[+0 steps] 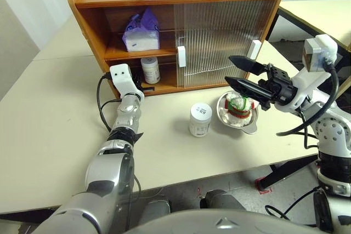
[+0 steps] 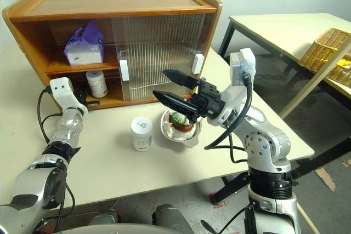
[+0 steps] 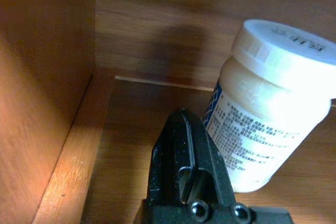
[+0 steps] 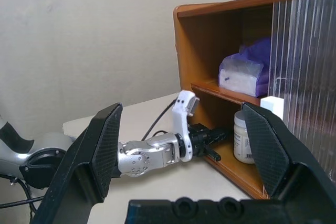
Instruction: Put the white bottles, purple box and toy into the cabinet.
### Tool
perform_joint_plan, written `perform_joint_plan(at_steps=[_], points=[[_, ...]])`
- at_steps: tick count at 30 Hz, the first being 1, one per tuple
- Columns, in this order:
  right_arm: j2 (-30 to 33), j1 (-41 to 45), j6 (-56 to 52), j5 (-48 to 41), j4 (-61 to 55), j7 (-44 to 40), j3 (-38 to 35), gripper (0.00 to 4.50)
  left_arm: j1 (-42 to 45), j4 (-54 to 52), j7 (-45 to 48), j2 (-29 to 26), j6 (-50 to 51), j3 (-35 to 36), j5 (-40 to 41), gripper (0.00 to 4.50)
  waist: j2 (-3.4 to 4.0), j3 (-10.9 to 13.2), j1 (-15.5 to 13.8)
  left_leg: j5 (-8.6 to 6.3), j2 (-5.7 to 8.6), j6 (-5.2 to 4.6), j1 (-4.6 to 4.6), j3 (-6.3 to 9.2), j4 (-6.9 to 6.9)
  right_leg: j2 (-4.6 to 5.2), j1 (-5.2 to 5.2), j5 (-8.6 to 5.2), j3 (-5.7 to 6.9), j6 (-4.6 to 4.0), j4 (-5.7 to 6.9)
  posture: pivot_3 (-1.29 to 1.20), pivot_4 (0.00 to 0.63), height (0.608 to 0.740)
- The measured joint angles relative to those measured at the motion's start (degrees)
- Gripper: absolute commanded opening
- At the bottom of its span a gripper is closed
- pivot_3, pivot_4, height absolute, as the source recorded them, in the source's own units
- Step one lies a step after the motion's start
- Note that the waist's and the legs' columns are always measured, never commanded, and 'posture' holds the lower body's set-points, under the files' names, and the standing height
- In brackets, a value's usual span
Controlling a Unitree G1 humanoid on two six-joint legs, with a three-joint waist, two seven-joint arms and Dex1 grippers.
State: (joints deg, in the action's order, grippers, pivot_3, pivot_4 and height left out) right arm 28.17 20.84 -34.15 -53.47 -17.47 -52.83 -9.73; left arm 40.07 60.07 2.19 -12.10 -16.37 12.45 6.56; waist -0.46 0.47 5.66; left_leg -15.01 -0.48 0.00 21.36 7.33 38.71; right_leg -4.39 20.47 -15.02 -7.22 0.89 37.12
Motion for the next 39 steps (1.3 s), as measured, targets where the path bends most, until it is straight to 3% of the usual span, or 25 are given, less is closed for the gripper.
perform_joint_plan(at_steps=[28, 39], points=[[0.66, -1.17, -0.2, -0.58, -1.65, 1.82, -0.23, 4.5, 6.16, 8.03, 12.09, 1.55, -0.55, -1.21, -0.39, 0.02, -0.02, 0.01, 0.82, -0.03, 0.02, -0.06, 0.08, 0.0, 0.01, 0.03, 0.02, -0.06, 0.0, 0.14, -0.04, -0.2, 0.0, 0.74], [0.67, -1.13, -0.19, -0.57, -1.58, 1.74, -0.22, 4.5, 6.27, 8.11, 12.17, 1.49, -1.86, -0.24, 0.52, 0.02, -0.02, 0.01, 1.31, -0.05, 0.02, -0.08, 0.17, 0.0, 0.01, 0.03, 0.09, -0.07, 0.0, 0.23, -0.06, -0.18, 0.0, 0.74]])
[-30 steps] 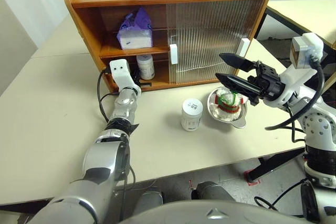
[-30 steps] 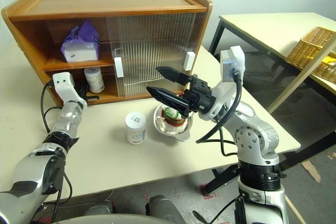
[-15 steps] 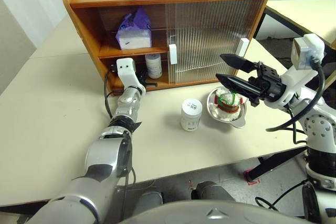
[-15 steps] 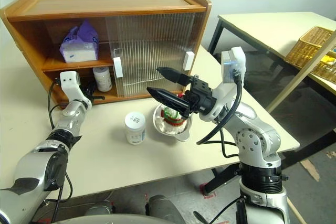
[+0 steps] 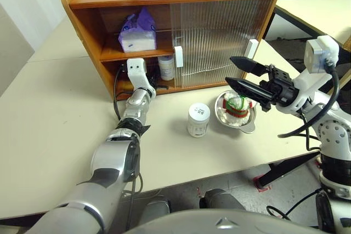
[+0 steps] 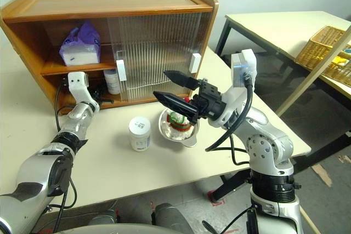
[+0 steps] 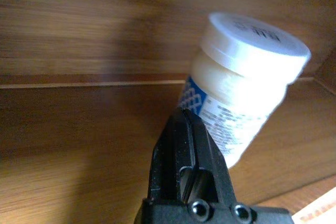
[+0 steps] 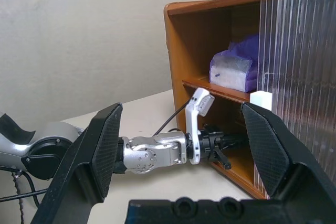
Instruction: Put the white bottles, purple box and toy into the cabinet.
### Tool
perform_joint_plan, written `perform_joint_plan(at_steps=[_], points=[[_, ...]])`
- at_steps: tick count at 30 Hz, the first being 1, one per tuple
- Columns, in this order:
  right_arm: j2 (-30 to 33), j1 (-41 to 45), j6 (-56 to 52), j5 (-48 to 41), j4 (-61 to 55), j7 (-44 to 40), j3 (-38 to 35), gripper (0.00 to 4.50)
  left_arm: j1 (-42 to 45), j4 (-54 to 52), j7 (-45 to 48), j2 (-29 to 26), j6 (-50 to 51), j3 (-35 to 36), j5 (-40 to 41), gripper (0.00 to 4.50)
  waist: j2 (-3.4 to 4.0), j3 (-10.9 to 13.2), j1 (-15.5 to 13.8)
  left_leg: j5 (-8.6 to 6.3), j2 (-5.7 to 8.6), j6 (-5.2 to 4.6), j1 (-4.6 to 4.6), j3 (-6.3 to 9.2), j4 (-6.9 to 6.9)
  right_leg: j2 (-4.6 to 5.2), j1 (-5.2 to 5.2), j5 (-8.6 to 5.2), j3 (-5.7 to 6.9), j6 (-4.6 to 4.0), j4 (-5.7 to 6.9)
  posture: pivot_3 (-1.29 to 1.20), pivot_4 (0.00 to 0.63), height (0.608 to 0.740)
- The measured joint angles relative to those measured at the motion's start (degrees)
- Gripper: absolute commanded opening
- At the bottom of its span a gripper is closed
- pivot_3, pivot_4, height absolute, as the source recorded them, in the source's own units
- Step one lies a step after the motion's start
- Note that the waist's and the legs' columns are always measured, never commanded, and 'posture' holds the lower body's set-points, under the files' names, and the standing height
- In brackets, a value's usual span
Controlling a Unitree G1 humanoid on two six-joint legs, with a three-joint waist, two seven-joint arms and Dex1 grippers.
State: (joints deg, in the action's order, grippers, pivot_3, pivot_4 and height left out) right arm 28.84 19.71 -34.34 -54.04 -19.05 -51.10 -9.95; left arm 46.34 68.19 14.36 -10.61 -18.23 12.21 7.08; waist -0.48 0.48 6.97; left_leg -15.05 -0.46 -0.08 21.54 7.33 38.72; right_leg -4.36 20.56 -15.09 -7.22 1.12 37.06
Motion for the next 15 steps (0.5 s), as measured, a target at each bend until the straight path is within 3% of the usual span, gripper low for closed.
perform_joint_plan(at_steps=[2, 5, 11, 15], points=[[-0.01, 0.08, 0.01, 0.01, 0.15, -0.03, -0.01, 4.5, -1.45, -1.75, 1.1, -0.11, -0.63, 0.65, 1.11, 0.02, 0.0, 0.0, 0.01, 0.0, 0.0, -0.01, 0.0, 0.0, 0.0, 0.0, 0.0, 0.0, 0.01, 0.0, 0.0, -0.18, 0.0, 0.74], [-0.11, 0.5, 0.06, 0.03, 0.72, -0.14, 0.06, 4.5, -5.57, -7.8, 5.26, -0.05, -0.79, 0.8, 2.97, 0.57, 0.0, 0.0, -0.01, -0.01, 0.01, -0.01, 0.02, -0.01, -0.01, 0.0, 0.0, -0.01, 0.01, 0.0, 0.0, -0.16, 0.0, 0.74], [-0.31, 1.45, 0.2, 0.11, 1.81, -0.94, 0.2, 4.5, -19.09, -29.43, 16.92, -0.49, 5.88, -0.69, 8.72, 2.69, 0.0, 0.0, -0.3, -0.01, 0.01, -0.02, 0.13, -0.03, 0.0, 0.0, 0.09, -0.05, 0.08, -0.04, 0.01, -0.14, 0.0, 0.74], [-0.46, 1.9, 0.24, 0.18, 2.56, -1.7, 0.31, 4.5, -27.85, -44.14, 26.91, -5.02, 11.97, -3.43, 12.93, 4.15, 0.01, -0.02, -0.59, -0.04, 0.01, 0.01, 0.11, -0.01, -0.02, 0.0, 0.1, -0.09, 0.09, -0.16, 0.03, -0.13, 0.0, 0.74]])
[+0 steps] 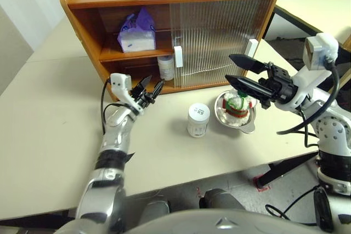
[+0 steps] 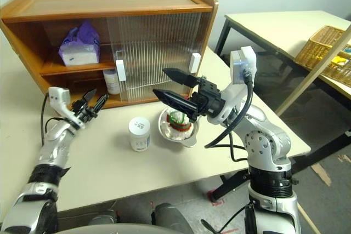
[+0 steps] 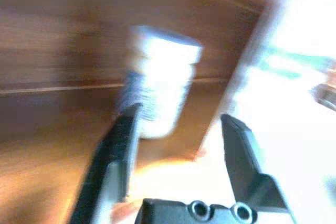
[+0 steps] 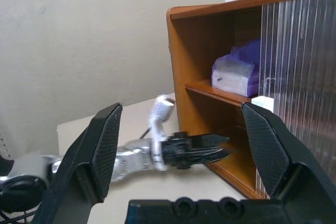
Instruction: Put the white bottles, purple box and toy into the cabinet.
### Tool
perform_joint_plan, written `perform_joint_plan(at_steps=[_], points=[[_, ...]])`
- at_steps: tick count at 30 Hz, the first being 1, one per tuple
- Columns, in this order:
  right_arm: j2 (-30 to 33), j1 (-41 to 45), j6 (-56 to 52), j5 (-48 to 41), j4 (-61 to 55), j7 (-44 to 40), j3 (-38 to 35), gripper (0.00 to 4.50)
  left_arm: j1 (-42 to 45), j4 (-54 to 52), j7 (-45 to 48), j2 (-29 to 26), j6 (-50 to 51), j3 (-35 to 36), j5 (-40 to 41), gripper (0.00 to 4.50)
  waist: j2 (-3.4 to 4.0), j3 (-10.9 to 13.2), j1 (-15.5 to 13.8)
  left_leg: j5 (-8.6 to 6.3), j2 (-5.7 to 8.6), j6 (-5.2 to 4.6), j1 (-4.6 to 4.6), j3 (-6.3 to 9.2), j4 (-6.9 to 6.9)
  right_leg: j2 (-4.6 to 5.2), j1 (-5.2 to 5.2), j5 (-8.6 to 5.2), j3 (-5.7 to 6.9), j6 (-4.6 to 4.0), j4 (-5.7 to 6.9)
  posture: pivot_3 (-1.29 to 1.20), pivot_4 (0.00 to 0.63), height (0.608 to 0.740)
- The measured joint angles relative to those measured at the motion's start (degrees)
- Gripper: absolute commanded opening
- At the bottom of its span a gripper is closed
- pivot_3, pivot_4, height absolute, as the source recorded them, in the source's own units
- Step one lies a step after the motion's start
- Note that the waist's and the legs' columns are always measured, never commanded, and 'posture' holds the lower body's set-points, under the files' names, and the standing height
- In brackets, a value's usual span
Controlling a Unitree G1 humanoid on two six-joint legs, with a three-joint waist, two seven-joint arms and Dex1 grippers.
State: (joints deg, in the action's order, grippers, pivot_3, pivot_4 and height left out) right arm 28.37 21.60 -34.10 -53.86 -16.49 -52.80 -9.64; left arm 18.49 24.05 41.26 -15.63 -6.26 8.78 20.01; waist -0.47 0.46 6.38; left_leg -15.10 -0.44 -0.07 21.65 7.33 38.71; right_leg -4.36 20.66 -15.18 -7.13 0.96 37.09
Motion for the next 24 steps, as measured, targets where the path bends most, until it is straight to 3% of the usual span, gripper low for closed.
perform_joint_plan(at_steps=[1, 11, 19, 22, 24], points=[[-0.05, 0.03, 0.0, 0.01, 0.25, -0.14, 0.06, 4.5, -1.42, -2.07, 1.77, -1.13, 0.51, -0.69, 0.35, 4.47, 0.0, 0.0, -0.24, -0.01, 0.0, 0.01, -0.01, 0.01, 0.0, 0.0, 0.04, 0.02, -0.01, -0.05, 0.01, -0.13, 0.0, 0.74], [-0.19, 0.92, 0.0, 0.47, 1.46, -1.41, 1.11, 4.5, -10.12, -9.69, 23.18, -10.72, 2.24, -7.76, 2.26, 4.47, 0.11, -0.06, -1.85, -0.02, -0.33, 0.07, 0.17, 0.64, -0.06, 0.3, 0.51, 0.34, -0.22, -0.99, 0.12, -0.12, 0.0, 0.74], [-0.15, 0.95, 0.0, 0.63, 1.48, -1.41, 1.15, 4.5, -9.28, -9.64, 30.58, -10.53, 4.21, -10.21, 3.27, 4.47, 0.16, -0.09, -1.87, -0.07, -0.63, 0.16, 0.35, 0.76, -0.25, 0.2, 0.73, 0.5, -0.13, -1.5, 0.12, -0.14, 0.0, 0.74], [0.0, 0.95, 0.0, 0.64, 1.44, -1.33, 1.13, 4.5, -7.9, -9.04, 32.32, -9.6, 4.2, -11.05, 3.28, 4.47, 0.19, -0.11, -1.88, -0.07, -0.66, 0.15, 0.33, 0.47, -0.33, 0.15, 0.72, 0.45, -0.1, -1.47, 0.12, -0.15, 0.0, 0.74], [0.13, 0.95, 0.0, 0.63, 1.35, -1.2, 1.1, 4.5, -7.08, -8.18, 33.04, -8.64, 4.32, -11.54, 3.29, 4.47, 0.22, -0.13, -1.85, -0.06, -0.76, 0.15, 0.33, 0.32, -0.35, 0.14, 0.72, 0.2, -0.1, -1.02, 0.12, -0.15, 0.0, 0.74]])
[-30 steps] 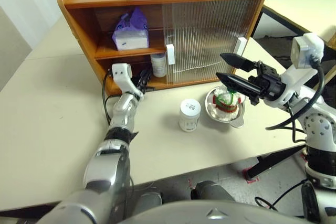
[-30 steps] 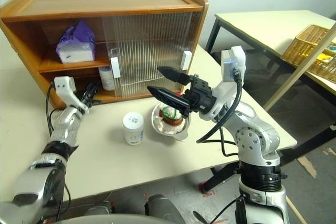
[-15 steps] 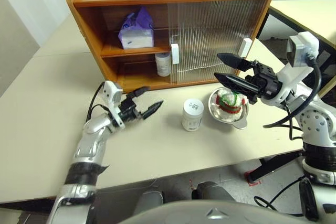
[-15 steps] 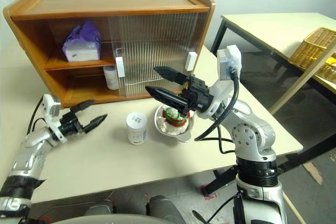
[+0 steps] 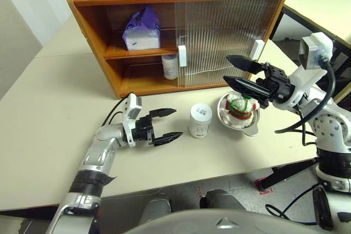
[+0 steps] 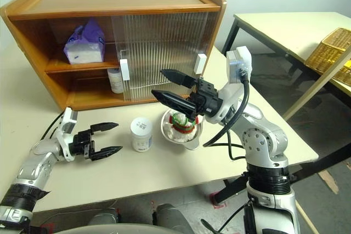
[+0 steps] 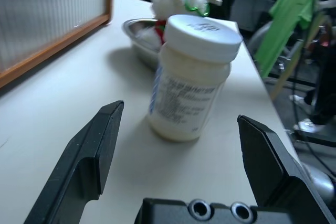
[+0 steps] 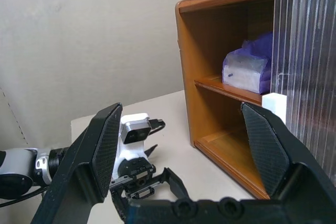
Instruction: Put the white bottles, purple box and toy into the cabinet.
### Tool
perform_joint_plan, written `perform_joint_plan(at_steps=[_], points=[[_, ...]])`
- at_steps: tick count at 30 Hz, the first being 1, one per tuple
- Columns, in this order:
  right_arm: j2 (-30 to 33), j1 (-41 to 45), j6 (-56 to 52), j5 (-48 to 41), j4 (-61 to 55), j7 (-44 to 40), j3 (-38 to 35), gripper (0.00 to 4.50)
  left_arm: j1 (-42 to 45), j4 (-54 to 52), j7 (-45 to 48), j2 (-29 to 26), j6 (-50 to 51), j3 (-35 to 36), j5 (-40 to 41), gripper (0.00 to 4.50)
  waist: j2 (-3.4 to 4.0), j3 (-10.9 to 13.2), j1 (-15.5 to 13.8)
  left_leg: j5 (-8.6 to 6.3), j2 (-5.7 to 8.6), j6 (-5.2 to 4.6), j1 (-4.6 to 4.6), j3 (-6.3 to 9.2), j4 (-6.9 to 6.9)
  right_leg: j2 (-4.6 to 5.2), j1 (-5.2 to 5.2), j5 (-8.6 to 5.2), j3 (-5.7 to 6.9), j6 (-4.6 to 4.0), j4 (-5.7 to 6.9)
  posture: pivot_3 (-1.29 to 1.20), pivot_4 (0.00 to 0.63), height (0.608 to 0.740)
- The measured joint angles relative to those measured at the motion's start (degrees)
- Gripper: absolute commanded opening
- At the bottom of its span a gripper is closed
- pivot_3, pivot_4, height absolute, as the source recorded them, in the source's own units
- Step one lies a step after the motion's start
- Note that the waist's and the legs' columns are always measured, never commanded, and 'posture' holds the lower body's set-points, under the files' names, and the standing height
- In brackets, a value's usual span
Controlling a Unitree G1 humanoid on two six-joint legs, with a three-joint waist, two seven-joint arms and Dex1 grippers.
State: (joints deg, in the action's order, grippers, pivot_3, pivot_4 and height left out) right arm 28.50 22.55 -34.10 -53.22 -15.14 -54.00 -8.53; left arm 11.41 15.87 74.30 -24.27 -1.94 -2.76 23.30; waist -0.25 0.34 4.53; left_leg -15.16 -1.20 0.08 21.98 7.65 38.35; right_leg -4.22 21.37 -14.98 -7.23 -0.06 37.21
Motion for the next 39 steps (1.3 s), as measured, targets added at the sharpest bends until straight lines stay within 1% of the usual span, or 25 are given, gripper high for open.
perform_joint_plan(at_steps=[7, 12, 18, 26, 33, 38, 39], points=[[1.04, -0.06, -0.01, -0.16, -0.3, 0.61, -0.34, 4.5, 1.79, 1.53, 1.9, 0.99, 0.42, -1.6, -0.39, 4.47, 0.01, -0.01, 0.21, 0.02, -0.06, -0.04, -0.04, -0.14, 0.0, -0.03, -0.04, 0.0, -0.01, 0.29, 0.0, -0.16, 0.0, 0.74], [1.16, -0.22, -0.02, -0.33, -0.8, 1.24, -0.43, 4.5, 5.03, 6.05, 1.93, 3.05, -0.59, -3.21, -1.89, 4.47, 0.02, -0.01, 0.27, 0.09, -0.1, -0.13, -0.07, -0.03, 0.05, 0.0, -0.08, 0.06, -0.08, 0.38, 0.0, -0.17, 0.0, 0.74], [1.42, -0.58, -0.02, -0.66, -1.61, 1.65, -0.64, 4.5, 7.3, 10.92, 1.65, 4.95, -2.68, -3.71, -3.81, 4.47, 0.02, -0.01, 0.73, 0.09, -0.09, -0.13, -0.09, -0.09, 0.05, 0.0, -0.08, 0.11, -0.11, 0.48, -0.01, -0.18, 0.0, 0.74], [1.45, -1.18, -0.02, -0.81, -2.27, 2.19, -1.22, 4.5, 9.66, 15.94, 1.68, 5.68, -5.25, -4.39, -5.64, 4.47, 0.03, -0.01, 1.03, 0.09, -0.06, -0.14, -0.07, -0.11, 0.05, -0.01, -0.08, 0.14, -0.1, 0.66, -0.01, -0.19, 0.0, 0.74], [1.47, -1.49, -0.03, -0.85, -2.66, 2.53, -1.4, 4.5, 11.57, 19.28, 1.52, 7.58, -6.91, -4.79, -6.85, 4.47, 0.03, -0.01, 1.54, 0.1, -0.04, -0.14, -0.07, -0.17, 0.06, -0.03, -0.09, 0.16, -0.12, 0.74, -0.02, -0.2, 0.0, 0.74], [1.49, -1.72, -0.03, -0.87, -2.88, 2.94, -1.46, 4.5, 11.99, 20.33, 1.6, 7.88, -7.54, -4.82, -7.55, 4.47, 0.02, -0.01, 1.91, 0.11, -0.01, -0.16, -0.06, -0.24, 0.06, -0.12, -0.1, 0.15, -0.1, 0.76, -0.02, -0.21, 0.0, 0.74], [1.49, -1.78, -0.03, -0.88, -2.91, 2.97, -1.48, 4.5, 12.0, 20.43, 1.65, 7.9, -7.56, -4.82, -7.6, 4.06, 0.02, -0.01, 1.98, 0.11, 0.0, -0.17, -0.06, -0.25, 0.06, -0.17, -0.11, 0.14, -0.1, 0.77, -0.02, -0.21, 0.0, 0.74]])
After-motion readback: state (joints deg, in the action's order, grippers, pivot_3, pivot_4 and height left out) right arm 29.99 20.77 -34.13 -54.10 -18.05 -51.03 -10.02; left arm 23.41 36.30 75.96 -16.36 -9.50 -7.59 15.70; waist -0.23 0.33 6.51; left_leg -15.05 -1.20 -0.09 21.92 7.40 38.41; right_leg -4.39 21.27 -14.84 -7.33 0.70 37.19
